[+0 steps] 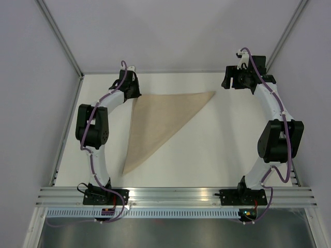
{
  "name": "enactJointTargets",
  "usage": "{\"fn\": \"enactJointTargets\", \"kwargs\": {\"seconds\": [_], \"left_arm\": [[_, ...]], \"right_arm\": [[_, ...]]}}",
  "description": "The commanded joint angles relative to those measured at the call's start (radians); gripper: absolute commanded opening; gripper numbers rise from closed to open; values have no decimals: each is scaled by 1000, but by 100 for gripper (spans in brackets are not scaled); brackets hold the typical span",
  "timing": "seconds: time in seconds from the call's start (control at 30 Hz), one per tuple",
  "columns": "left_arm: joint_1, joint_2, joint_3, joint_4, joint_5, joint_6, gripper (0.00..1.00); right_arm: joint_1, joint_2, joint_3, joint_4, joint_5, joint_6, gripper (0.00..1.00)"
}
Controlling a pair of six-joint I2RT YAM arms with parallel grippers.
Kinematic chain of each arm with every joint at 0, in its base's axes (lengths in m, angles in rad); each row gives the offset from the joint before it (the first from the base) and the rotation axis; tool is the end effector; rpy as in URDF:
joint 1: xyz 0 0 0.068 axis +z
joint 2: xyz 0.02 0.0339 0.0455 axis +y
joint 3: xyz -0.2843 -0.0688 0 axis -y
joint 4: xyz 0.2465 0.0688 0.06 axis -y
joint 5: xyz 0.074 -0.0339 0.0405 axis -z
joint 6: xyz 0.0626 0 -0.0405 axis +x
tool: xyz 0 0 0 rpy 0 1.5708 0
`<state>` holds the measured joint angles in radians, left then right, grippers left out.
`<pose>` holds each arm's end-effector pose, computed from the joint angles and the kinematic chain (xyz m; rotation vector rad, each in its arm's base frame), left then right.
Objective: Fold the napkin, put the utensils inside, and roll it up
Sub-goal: Fold the napkin
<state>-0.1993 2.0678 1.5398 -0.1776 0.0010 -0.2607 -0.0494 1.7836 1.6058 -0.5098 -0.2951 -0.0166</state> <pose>0.4927 -0.0996 0.2025 -0.0697 2.2871 -0.2420 0.4371 -0.0034 0.3219 -0.1203 2.2366 0.2971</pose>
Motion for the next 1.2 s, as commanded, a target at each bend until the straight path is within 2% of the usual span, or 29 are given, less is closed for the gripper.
{"fn": "enactJointTargets", "kwargs": {"seconds": [0.0,0.33,0.93,1.03,1.1,1.13,1.17], "left_arm": [[12,-3,9,20,-35,-6,2],[20,-6,20,10,-42,-6,2],[24,77,114,-54,-73,-5,2],[29,89,123,-65,-72,-14,11],[29,91,131,-62,-79,-15,26],[29,91,138,-66,-79,-14,40],[31,84,138,-65,-81,-14,44]], "right_arm": [[2,11,9,11,8,-8,79],[3,14,8,14,8,-9,79],[2,23,8,2,8,-23,79],[2,25,8,-1,7,-28,79],[2,27,9,-7,5,-31,79],[2,25,11,-15,4,-37,79],[2,26,11,-16,4,-40,79]]}}
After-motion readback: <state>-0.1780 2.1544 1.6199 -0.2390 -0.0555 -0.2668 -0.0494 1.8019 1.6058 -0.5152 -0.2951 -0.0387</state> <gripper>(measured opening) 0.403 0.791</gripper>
